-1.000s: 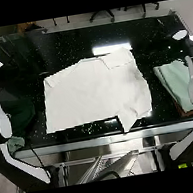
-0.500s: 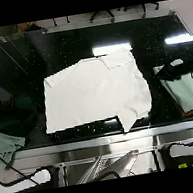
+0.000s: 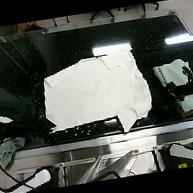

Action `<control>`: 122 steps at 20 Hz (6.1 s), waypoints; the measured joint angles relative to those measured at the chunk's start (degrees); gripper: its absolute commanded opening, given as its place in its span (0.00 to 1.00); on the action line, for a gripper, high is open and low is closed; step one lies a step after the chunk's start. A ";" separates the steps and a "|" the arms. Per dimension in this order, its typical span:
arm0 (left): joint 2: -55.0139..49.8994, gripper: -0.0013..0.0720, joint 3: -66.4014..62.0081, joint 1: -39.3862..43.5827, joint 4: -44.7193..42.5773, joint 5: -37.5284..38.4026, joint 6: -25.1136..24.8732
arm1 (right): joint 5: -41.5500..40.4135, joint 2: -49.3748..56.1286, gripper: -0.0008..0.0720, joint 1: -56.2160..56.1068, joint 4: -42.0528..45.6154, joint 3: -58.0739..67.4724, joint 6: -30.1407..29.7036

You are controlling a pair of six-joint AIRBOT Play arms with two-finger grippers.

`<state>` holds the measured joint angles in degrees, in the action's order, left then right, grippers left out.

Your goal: Fold the shirts.

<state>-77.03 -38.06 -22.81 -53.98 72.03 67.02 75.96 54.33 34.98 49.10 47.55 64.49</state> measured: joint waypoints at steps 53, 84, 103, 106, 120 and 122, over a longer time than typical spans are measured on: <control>12.31 0.04 -20.81 -10.95 26.77 6.27 -8.04 | -1.73 -7.48 0.03 -10.51 -20.68 16.15 -5.84; -30.38 0.04 -61.20 10.86 10.43 -2.86 0.76 | -21.81 37.48 0.03 -20.20 -17.51 55.91 -9.57; -43.45 0.04 -76.30 17.51 -10.64 4.00 9.31 | -13.22 44.22 0.03 -18.69 4.94 55.65 -6.16; -43.47 0.10 -76.32 18.58 -11.61 3.80 9.49 | -12.55 44.30 0.37 -18.67 4.83 55.65 -5.99; -30.80 0.84 -54.95 10.64 -12.48 16.04 17.07 | 4.87 21.90 0.39 -10.54 10.38 46.64 3.43; -25.99 0.84 -42.95 9.84 -11.85 13.49 15.30 | 5.42 16.39 0.39 -8.50 10.82 38.62 4.17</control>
<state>-103.02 -81.01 -12.97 -65.82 85.52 82.32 81.38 70.72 26.48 59.92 86.17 68.66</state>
